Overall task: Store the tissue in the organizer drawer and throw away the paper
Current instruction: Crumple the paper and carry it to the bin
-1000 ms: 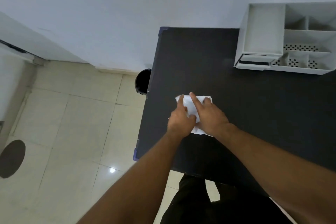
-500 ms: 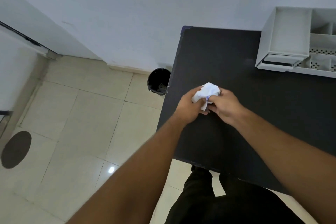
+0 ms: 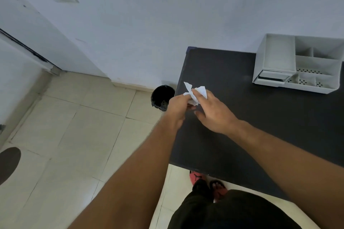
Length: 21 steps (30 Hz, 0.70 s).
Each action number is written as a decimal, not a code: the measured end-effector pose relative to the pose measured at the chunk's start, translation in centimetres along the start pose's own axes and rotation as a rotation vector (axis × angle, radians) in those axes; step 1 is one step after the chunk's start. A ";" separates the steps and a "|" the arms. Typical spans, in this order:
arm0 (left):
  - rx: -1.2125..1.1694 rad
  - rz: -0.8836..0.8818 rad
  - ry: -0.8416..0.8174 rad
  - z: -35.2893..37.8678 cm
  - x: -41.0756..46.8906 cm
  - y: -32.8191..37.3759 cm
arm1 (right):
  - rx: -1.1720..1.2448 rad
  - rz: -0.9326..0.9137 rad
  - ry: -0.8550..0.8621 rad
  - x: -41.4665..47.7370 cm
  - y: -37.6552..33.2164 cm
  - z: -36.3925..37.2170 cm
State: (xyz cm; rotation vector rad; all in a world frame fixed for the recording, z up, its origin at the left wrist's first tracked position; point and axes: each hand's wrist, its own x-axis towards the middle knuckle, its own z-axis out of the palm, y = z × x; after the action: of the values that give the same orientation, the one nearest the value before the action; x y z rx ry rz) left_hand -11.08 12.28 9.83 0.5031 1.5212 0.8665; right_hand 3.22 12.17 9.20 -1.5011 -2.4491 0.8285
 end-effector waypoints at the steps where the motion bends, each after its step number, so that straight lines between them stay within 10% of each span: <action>1: -0.015 -0.011 -0.020 0.0 -0.6 0.2 | -0.029 0.014 0.000 -0.2 -0.1 -0.3; 21: -0.022 0.164 0.101 -8.3 -12.1 -4.3 | 0.840 0.259 -0.144 -3.5 -9.9 1.0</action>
State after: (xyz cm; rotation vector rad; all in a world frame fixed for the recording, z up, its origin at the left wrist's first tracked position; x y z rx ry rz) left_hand -16.59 -1.41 14.07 0.5815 1.5762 1.0480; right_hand -3.15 5.38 14.13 -1.4240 -1.6038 1.7671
